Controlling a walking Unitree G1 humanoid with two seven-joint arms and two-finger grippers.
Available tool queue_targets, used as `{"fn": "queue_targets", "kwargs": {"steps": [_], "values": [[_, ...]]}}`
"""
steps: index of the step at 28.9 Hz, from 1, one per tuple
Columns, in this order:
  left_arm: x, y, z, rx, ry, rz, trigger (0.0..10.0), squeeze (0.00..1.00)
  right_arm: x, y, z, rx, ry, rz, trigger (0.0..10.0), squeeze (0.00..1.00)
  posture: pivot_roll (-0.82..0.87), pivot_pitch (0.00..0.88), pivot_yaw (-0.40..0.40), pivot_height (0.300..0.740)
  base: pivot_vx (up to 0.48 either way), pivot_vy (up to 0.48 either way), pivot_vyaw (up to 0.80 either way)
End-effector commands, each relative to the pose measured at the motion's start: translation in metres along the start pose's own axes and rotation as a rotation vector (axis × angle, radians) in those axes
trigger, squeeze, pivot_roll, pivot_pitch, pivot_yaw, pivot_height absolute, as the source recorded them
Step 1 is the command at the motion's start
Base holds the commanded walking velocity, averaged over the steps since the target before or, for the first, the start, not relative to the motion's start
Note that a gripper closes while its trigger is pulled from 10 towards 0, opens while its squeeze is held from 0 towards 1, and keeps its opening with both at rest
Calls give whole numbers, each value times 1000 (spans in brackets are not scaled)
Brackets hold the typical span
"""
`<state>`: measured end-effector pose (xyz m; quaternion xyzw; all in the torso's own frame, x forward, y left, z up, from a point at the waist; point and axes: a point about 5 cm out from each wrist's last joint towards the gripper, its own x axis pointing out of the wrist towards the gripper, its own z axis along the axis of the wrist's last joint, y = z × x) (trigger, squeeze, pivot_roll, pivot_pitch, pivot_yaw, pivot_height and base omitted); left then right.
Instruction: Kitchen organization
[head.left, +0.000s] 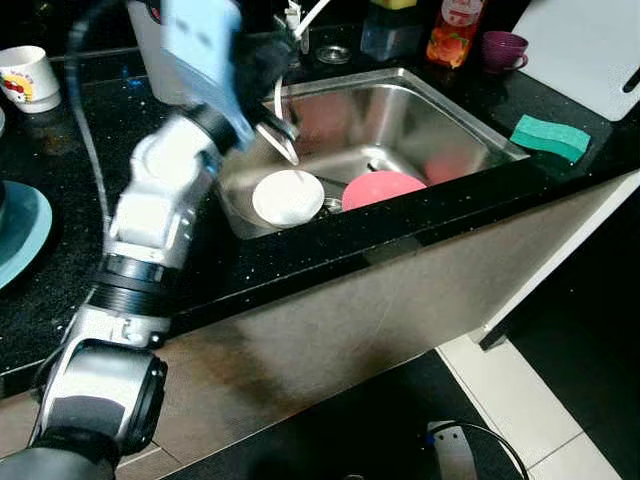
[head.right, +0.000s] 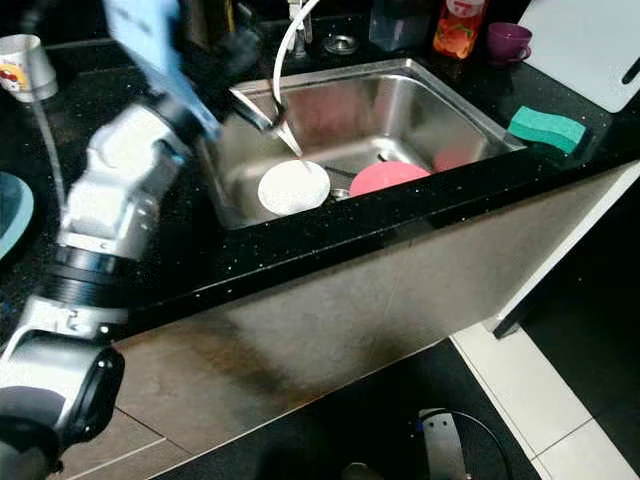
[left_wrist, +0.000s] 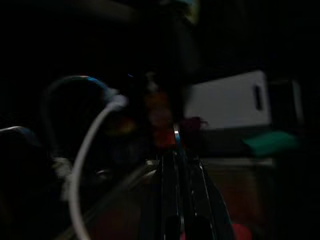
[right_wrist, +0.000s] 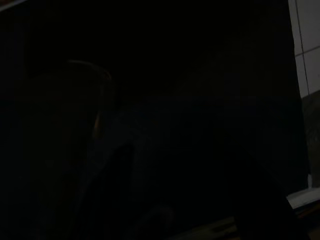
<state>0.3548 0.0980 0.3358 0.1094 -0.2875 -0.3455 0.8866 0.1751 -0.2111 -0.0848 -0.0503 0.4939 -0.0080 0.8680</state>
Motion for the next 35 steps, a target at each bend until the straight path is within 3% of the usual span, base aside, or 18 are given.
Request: {"fn": "queue_targets", "kwargs": {"steps": [1,8,9,11,12,18,19,20,24,29,30,33,35], "values": [[2,-7,-2,20,3,-42,10000,0,-1,-1,-7,-5,20,-6,10000,0,17,151,-6,740,0,0,0],[5,-9,-13,118,57,-57,10000,0,-1,-1,-8,-9,22,-5,10000,0,18,154,-8,740,0,0,0],[4,-6,-18,153,78,-44,10000,1000,-1,-1,-8,-12,22,-4,10000,0,19,155,-9,740,0,0,0],[3,-4,-20,171,82,-42,10000,1000,-1,-1,-8,-12,22,-3,10000,0,19,155,-9,740,0,0,0],[2,-1,-23,251,107,-30,10000,1000,-1,-1,-7,-13,22,-3,10000,0,19,155,-9,740,0,0,0],[4,0,-11,269,44,-17,10000,1000,-1,-1,-7,-13,19,-1,10000,0,19,155,-9,740,0,0,0],[5,0,-6,255,22,-17,10000,890,-1,-1,-7,-12,17,2,10000,0,19,155,-9,740,0,0,0],[5,-1,0,225,-7,-26,10000,0,-1,-1,-7,-10,14,5,10000,0,19,155,-9,740,0,0,0],[4,-3,11,228,-53,-28,10000,0,-1,0,-6,-4,5,17,10000,0,23,153,-12,740,0,0,0],[-2,9,20,247,-84,87,10000,0,-1,2,-4,16,-14,44,10000,0,27,152,-10,740,0,0,0],[-12,25,19,282,-62,237,10000,0,-1,3,-3,-2,-17,62,10000,0,34,151,-11,740,0,0,788],[-26,39,16,317,-28,377,10000,0,-1,3,-2,-17,-16,72,10000,0,38,149,-15,740,0,0,788],[-39,49,13,398,26,452,10000,0,-1,4,-2,-19,-15,73,10000,0,44,148,-17,740,0,0,788]]}}
